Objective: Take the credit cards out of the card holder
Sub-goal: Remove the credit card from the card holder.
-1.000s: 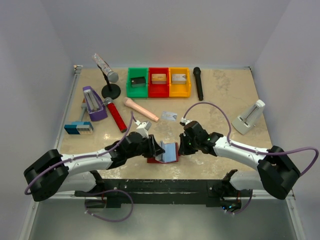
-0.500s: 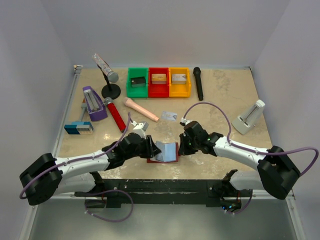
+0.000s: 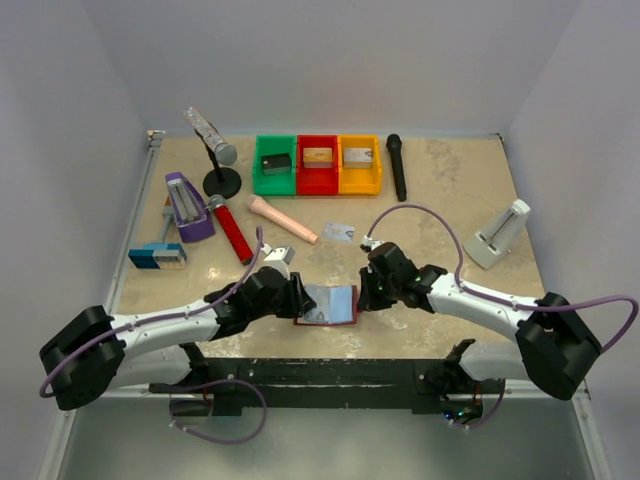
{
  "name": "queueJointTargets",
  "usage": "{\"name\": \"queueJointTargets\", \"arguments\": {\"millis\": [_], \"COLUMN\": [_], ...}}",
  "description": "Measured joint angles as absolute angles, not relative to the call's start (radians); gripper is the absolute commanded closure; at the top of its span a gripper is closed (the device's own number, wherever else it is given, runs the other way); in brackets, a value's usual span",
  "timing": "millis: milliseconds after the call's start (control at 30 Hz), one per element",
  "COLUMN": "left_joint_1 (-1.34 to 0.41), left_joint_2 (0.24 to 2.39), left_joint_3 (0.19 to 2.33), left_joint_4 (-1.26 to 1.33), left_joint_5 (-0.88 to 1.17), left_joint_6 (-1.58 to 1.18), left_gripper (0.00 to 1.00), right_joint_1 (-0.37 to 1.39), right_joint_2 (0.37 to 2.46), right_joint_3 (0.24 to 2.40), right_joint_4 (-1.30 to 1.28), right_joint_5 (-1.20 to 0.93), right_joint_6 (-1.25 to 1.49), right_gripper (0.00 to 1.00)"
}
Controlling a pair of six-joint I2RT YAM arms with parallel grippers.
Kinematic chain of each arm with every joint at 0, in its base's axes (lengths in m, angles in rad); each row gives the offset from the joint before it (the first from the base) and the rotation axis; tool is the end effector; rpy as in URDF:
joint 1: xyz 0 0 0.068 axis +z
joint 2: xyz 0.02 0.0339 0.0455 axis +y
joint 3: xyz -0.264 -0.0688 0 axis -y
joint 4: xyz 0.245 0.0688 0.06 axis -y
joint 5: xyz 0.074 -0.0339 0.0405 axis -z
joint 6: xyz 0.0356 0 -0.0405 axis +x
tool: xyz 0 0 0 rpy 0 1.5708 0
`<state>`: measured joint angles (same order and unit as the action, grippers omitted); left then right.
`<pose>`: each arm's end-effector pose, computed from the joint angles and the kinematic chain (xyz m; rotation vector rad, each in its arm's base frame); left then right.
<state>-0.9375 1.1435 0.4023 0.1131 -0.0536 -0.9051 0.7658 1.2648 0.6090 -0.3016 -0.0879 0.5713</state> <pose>0.1320 -0.1766 0.1682 0.0060 2.3720 -0.9242 0.1667 0.1646 0.1739 -0.2937 2.6310 0.6110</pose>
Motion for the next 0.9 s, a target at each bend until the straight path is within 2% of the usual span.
{"name": "queueJointTargets", "arguments": {"millis": [300, 433, 600, 667, 767, 867, 900], "left_joint_1": [-0.937, -0.937, -0.937, -0.937, -0.936, -0.93, -0.929], "left_joint_2": [1.052, 1.016, 0.899, 0.849, 0.8, 0.834, 0.862], "left_joint_3": [0.393, 0.375, 0.359, 0.347, 0.311, 0.282, 0.28], "left_joint_4": [-0.047, -0.09, -0.126, -0.092, 0.028, 0.155, 0.187], "left_joint_5": [-0.168, -0.196, -0.226, -0.226, -0.212, -0.178, -0.163], "left_joint_6": [-0.927, -0.934, -0.931, -0.924, -0.917, -0.906, -0.905], "left_gripper": [0.6, 0.6, 0.62, 0.67, 0.83, 0.98, 1.0], "right_joint_1": [0.766, 0.766, 0.766, 0.765, 0.766, 0.766, 0.766], "right_joint_2": [1.185, 1.126, 1.005, 0.96, 0.949, 1.023, 1.071], "right_joint_3": [0.609, 0.61, 0.623, 0.623, 0.623, 0.616, 0.604], "right_joint_4": [-0.385, -0.433, -0.47, -0.434, -0.323, -0.171, -0.094], "right_joint_5": [-0.04, -0.017, -0.028, -0.08, -0.198, -0.303, -0.337], "right_joint_6": [0.556, 0.552, 0.532, 0.529, 0.539, 0.573, 0.594], "right_gripper": [0.67, 0.66, 0.69, 0.72, 0.76, 0.78, 0.8]}}
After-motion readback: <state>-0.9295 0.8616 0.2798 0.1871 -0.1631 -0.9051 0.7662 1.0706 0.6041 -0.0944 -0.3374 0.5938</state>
